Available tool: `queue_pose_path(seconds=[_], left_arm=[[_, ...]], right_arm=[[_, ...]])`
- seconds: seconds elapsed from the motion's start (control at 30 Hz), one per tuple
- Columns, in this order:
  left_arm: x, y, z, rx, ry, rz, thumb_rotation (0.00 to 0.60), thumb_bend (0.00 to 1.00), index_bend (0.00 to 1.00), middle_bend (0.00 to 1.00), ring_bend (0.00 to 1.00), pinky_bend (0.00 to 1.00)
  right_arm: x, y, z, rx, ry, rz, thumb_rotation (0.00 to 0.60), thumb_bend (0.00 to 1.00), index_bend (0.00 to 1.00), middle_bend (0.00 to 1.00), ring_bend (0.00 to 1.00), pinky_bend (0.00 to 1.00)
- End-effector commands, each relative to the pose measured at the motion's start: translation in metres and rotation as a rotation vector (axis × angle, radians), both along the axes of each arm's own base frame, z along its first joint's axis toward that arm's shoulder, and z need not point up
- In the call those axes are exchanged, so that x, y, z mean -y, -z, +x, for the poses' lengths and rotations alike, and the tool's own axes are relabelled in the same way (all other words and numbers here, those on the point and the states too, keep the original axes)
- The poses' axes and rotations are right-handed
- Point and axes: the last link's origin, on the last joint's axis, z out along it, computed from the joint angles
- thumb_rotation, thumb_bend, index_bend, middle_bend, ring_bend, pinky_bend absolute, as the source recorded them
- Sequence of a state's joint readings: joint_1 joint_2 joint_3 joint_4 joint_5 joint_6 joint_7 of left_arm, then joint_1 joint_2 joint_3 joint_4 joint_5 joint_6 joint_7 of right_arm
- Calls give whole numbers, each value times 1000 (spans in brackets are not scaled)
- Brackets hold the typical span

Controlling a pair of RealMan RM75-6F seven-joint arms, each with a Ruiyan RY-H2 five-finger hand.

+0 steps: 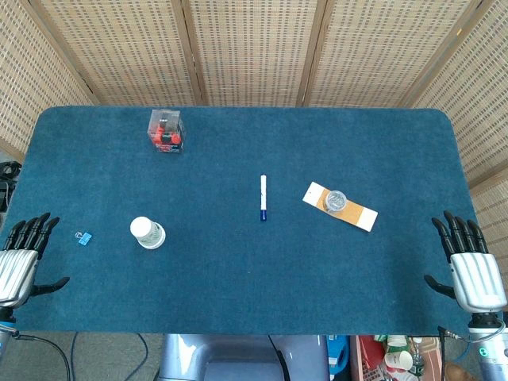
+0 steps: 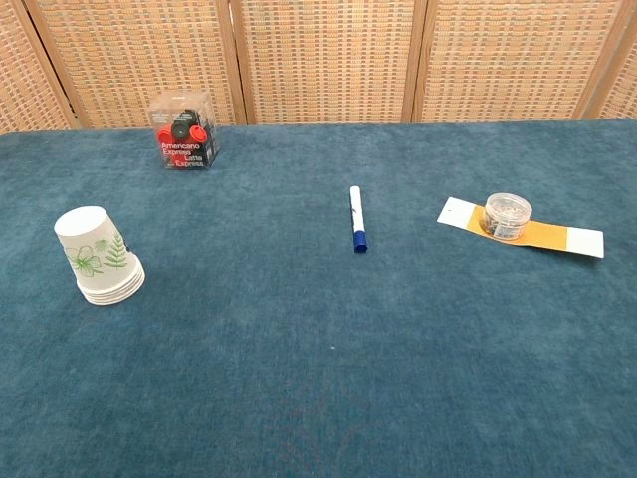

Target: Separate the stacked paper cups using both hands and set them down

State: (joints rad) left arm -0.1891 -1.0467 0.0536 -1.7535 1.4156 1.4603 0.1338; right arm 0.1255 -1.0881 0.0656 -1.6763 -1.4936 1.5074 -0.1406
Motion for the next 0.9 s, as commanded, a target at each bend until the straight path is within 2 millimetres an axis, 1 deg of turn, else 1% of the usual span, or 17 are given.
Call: queue_pose_path(seconds=[0.03, 0.17, 0.23, 0.3, 0.33, 0.37, 0.4, 0.43, 0.47, 0.5, 0.57, 0.63, 0.67, 0.7, 0.77, 0.9], left_arm=[[0, -2, -1, 1, 11, 11, 600, 0, 0, 0, 0, 0], [-3, 0, -3, 4, 35, 6, 600, 0, 0, 0, 0, 0], [-9, 2, -1, 0, 67, -3, 600, 0, 0, 0, 0, 3], [-22, 4, 3, -20, 125, -18, 600, 0, 0, 0, 0, 55], [-30, 6, 5, -37, 156, -32, 600, 0, 0, 0, 7, 113], [-41, 9, 9, -58, 197, -58, 600, 0, 0, 0, 24, 174], [-45, 10, 11, -65, 212, -70, 600, 0, 0, 5, 43, 207], [-60, 15, 16, -93, 267, -112, 600, 0, 0, 17, 75, 241], [-68, 18, 18, -111, 295, -137, 600, 0, 6, 42, 107, 264], [-75, 22, 20, -126, 317, -161, 600, 0, 17, 65, 129, 277], [-90, 31, 23, -140, 343, -210, 600, 0, 82, 133, 183, 305], [-104, 42, 27, -151, 364, -250, 600, 0, 125, 162, 206, 316], [-113, 51, 29, -179, 374, -276, 600, 0, 142, 172, 213, 317], [-119, 57, 30, -186, 377, -289, 600, 0, 155, 180, 220, 318], [-125, 67, 32, -204, 388, -317, 600, 0, 205, 215, 248, 329], [-130, 77, 33, -220, 399, -341, 600, 0, 255, 250, 274, 348]], right_arm=[[0, 1, 1, -2, -1, 4, 600, 0, 0, 0, 0, 0], [0, 2, 2, -1, -5, 7, 600, 0, 0, 0, 0, 0], [0, 2, 2, 0, -5, 7, 600, 0, 0, 0, 0, 0], [0, 1, 1, 0, -2, 7, 600, 0, 0, 0, 0, 0], [1, 1, 1, 2, -1, 7, 600, 0, 0, 0, 0, 0], [1, 2, 1, 3, 0, 8, 600, 0, 0, 0, 0, 0], [2, 2, 1, 3, 1, 8, 600, 0, 0, 0, 0, 0], [2, 2, 0, 2, 4, 11, 600, 0, 0, 0, 0, 0], [3, 3, 0, 1, 7, 12, 600, 0, 0, 0, 0, 0], [3, 3, -1, 1, 10, 13, 600, 0, 0, 0, 0, 0], [4, 4, -1, -1, 16, 14, 600, 0, 0, 0, 0, 0], [4, 4, -3, -5, 23, 14, 600, 0, 0, 0, 0, 0], [4, 4, -5, -8, 33, 15, 600, 0, 0, 0, 0, 0], [5, 4, -6, -10, 39, 15, 600, 0, 0, 0, 0, 0], [5, 4, -8, -12, 49, 15, 600, 0, 0, 0, 0, 0], [6, 4, -10, -12, 58, 12, 600, 0, 0, 0, 0, 0]])
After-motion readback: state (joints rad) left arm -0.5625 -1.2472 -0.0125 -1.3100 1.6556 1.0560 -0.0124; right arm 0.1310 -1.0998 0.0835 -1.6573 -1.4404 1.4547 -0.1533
